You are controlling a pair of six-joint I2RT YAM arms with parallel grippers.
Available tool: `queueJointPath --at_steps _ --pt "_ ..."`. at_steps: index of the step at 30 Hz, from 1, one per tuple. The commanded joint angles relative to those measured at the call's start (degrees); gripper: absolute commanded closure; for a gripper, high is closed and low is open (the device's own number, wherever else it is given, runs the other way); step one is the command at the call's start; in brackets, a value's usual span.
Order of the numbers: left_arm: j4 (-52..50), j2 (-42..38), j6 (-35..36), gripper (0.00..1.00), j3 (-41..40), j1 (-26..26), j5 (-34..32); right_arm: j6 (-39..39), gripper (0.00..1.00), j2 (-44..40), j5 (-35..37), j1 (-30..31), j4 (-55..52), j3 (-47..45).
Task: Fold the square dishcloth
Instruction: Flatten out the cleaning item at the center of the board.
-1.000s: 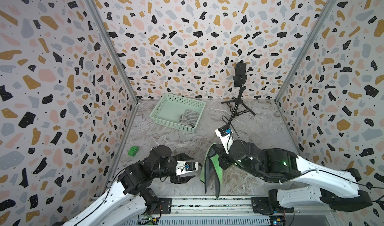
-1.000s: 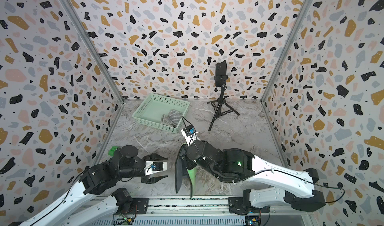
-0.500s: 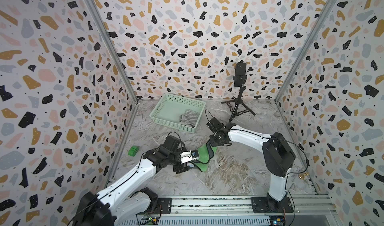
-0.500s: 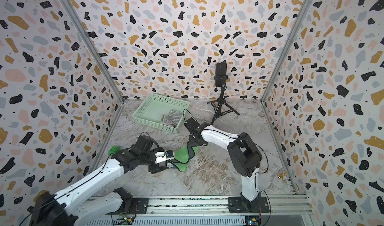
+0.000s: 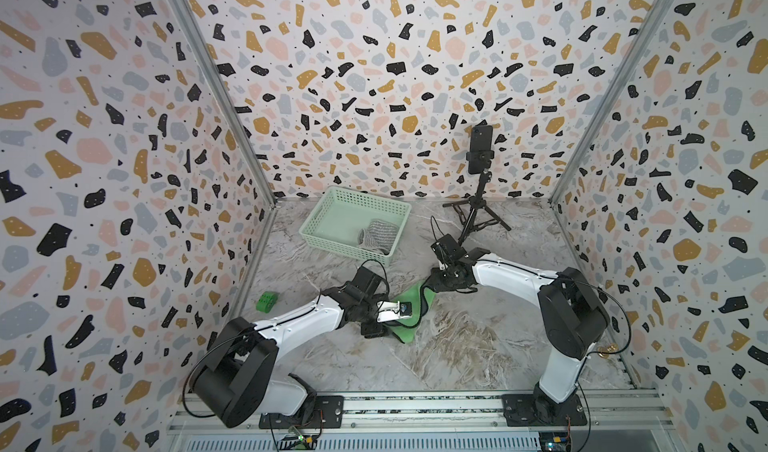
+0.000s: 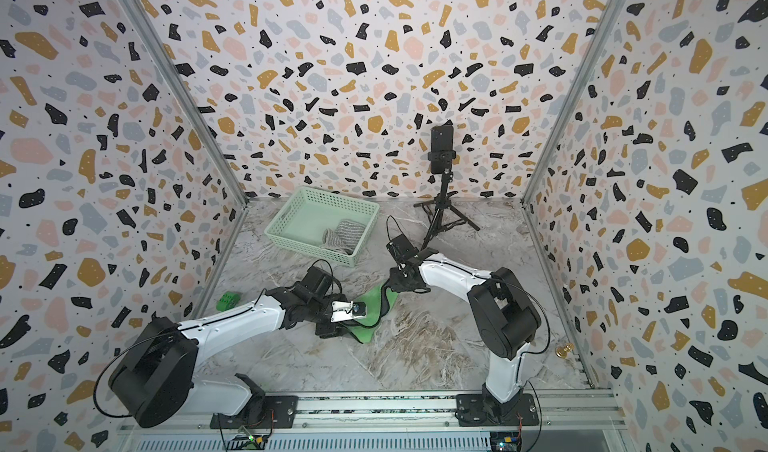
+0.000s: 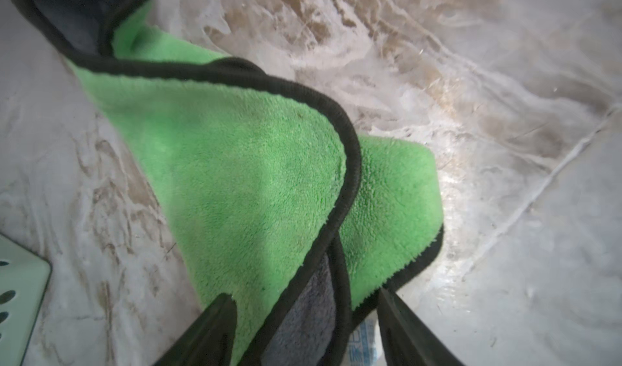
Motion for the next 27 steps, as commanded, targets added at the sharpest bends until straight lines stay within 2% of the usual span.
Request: queueJointPath --at_steps 1,4,5,6,9,13,16,20,24,27 --pt "2.5 0.7 2.1 0.5 2.8 -0.2 -1.0 0.0 1.0 -4.0 -2.8 0.3 2.3 -0.6" --pt "0.5 0.1 0.6 0.89 4.7 -0.5 -0.9 -0.4 1.0 -6.6 -3.6 0.3 3.2 -2.1" --pt "0.2 -1.2 0.7 0.97 4.5 -0.6 -0.7 -0.5 1.0 -7.7 -3.6 0.3 3.4 -2.8" --pt "0.0 -2.7 1.0 1.0 3.8 -0.7 -0.3 -0.6 1.0 -8.8 -3.6 0.3 3.6 -3.6" --pt "-1.7 -7.7 1.5 1.0 2.2 -0.6 0.7 -1.1 1.0 -13.0 -3.9 0.6 3.7 -5.6" --pt "-11.1 -17.3 -0.6 1.0 2.5 -2.8 0.8 -2.2 1.0 -20.7 -1.8 3.1 1.4 -7.6" --pt "-21.7 -29.1 -3.8 1.0 4.8 -6.8 2.2 -3.3 1.0 -28.9 2.9 8.4 -2.6 -8.3" --pt "-37.8 -41.4 -9.7 1.0 13.5 -13.9 4.5 -2.2 1.0 -41.6 8.1 16.2 -9.7 -7.5" --pt "-49.7 -42.3 -14.4 1.0 23.9 -14.9 7.0 -0.7 1.0 -48.5 8.6 20.3 -14.6 -5.9" --pt "-47.2 -41.9 -16.3 1.0 21.5 -14.9 2.1 -2.0 1.0 -46.2 9.6 20.1 -15.2 -5.3"
